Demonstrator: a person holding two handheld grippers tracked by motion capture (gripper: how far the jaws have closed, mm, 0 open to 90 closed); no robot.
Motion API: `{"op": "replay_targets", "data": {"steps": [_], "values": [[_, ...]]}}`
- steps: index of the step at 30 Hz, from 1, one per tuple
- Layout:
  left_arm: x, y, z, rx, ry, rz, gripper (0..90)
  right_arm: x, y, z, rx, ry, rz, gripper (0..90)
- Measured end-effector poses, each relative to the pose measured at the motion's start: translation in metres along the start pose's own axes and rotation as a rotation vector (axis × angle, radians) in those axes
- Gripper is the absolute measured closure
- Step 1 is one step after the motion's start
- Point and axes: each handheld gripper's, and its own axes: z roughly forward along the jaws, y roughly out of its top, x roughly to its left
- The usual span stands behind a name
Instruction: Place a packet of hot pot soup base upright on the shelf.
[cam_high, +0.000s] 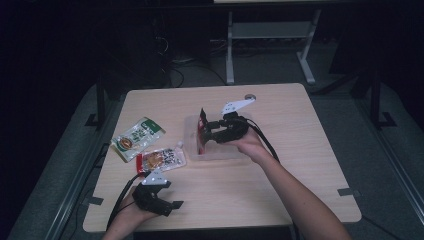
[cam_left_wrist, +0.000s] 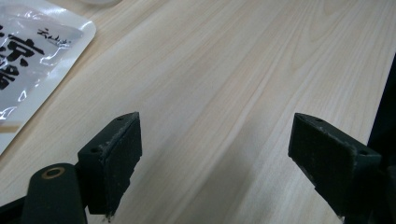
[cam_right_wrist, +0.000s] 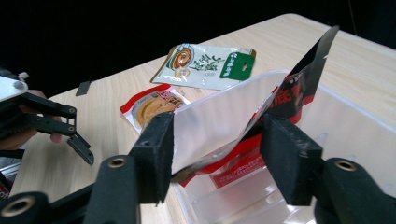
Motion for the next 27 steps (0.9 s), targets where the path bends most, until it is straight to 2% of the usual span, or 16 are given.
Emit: {"op": "replay_targets", "data": {"steps": [1, 2, 3, 11, 12, 15, 17, 19, 20, 23, 25, 27], "values": [[0.001, 0.001, 0.001, 0.002, 0.000, 0.013, 17.0, 0.001, 0.000, -0.002, -0.004, -0.001, -0.002, 41.9], [0.001, 0.002, 0.002, -0.004, -0.006, -0.001, 17.0, 0.003, 0.000, -0.005, 0.000, -0.004, -0.002, 41.4], [0.002, 0.004, 0.003, -0.002, -0.008, 0.014, 17.0, 0.004, 0.000, -0.007, 0.001, -0.006, -0.009, 41.0], [0.004, 0.017, 0.013, 0.009, -0.040, 0.050, 17.0, 0.011, -0.007, -0.025, 0.009, -0.025, -0.017, 41.1], [0.004, 0.019, 0.015, 0.007, -0.045, 0.050, 17.1, 0.012, -0.009, -0.026, 0.013, -0.026, -0.022, 43.2], [0.005, 0.025, 0.019, 0.013, -0.055, 0.079, 17.2, 0.017, -0.014, -0.029, 0.024, 0.006, -0.038, 63.6], [0.005, 0.028, 0.022, 0.011, -0.067, 0.079, 17.3, 0.020, -0.017, -0.029, 0.034, 0.037, -0.049, 78.3], [0.004, 0.031, 0.026, 0.011, -0.075, 0.091, 17.3, 0.021, -0.018, -0.028, 0.042, 0.047, -0.050, 81.8], [0.004, 0.032, 0.027, 0.013, -0.079, 0.096, 17.3, 0.025, -0.020, -0.025, 0.047, 0.072, -0.067, 88.7], [0.003, 0.033, 0.029, 0.011, -0.088, 0.096, 17.3, 0.028, -0.020, -0.016, 0.054, 0.089, -0.077, 89.6], [0.003, 0.033, 0.029, 0.010, -0.090, 0.093, 17.3, 0.028, -0.019, -0.009, 0.055, 0.079, -0.092, 89.7], [0.004, 0.032, 0.028, 0.014, -0.087, 0.094, 17.3, 0.026, -0.017, -0.004, 0.041, 0.070, -0.081, 89.7]]}}
